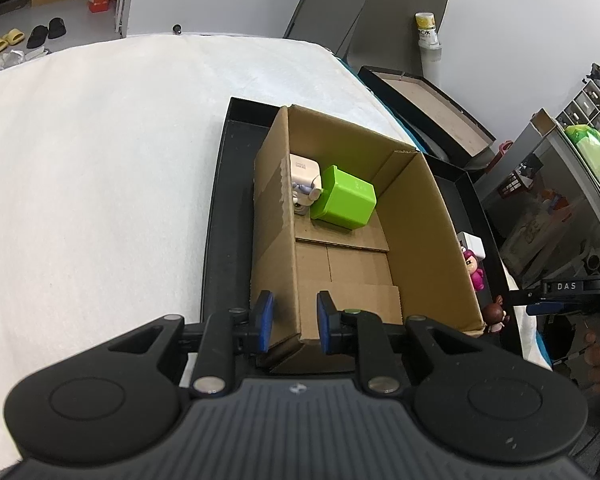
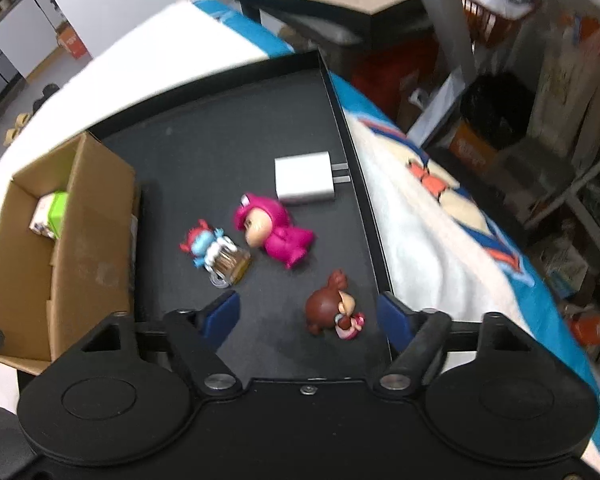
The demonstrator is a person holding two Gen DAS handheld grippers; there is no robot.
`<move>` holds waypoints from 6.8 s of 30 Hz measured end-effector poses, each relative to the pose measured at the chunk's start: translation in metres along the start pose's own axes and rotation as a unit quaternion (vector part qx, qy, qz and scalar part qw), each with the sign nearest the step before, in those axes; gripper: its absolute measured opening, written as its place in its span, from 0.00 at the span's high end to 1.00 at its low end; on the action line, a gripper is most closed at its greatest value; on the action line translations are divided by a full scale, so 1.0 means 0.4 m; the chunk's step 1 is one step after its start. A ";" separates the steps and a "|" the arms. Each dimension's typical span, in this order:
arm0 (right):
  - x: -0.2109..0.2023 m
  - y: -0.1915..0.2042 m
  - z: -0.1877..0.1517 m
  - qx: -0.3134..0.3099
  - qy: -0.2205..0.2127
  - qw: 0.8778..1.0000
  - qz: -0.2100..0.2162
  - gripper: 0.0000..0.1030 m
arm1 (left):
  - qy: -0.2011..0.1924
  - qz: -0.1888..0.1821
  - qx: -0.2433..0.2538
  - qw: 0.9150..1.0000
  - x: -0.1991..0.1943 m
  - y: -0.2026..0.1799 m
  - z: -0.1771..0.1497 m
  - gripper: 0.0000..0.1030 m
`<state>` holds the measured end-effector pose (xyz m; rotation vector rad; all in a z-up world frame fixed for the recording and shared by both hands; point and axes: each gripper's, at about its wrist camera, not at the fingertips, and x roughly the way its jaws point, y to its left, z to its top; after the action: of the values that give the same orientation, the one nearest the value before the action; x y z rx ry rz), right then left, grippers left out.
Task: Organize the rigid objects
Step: 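Move the right gripper back over the figurines on the tray, then close the right gripper on the brown-haired girl figurine, then carry the girl figurine with the right gripper over the box, then lower the girl figurine into the box and open the right gripper, then move the right gripper over the red-blue creature figurine on the mug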
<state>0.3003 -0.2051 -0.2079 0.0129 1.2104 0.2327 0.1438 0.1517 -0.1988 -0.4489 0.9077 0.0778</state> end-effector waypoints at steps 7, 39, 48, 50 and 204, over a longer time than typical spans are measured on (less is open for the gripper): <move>0.043 0.000 0.015 0.002 0.025 1.000 0.007 0.52 | 0.005 -0.001 0.000 1.000 0.004 0.004 0.002 0.80; 0.127 0.104 -0.011 -0.115 0.057 0.987 -0.100 0.65 | 0.012 -0.009 0.018 1.000 -0.003 -0.012 -0.006 0.80; 0.116 0.127 -0.027 -0.136 0.052 0.983 -0.110 0.67 | 0.009 -0.011 0.018 1.000 -0.006 -0.008 -0.006 0.80; 0.097 0.128 -0.029 -0.133 0.044 0.985 -0.101 0.68 | 0.009 -0.012 0.018 1.000 -0.006 -0.008 -0.007 0.80; 0.106 0.195 0.078 -0.113 0.007 0.992 0.050 0.43 | 0.018 0.004 0.009 1.000 0.016 0.003 0.001 0.80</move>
<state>0.3298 -0.1176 -0.2256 -0.1253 1.1939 0.4566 0.1476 0.1521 -0.2040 -0.4306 0.9442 0.0686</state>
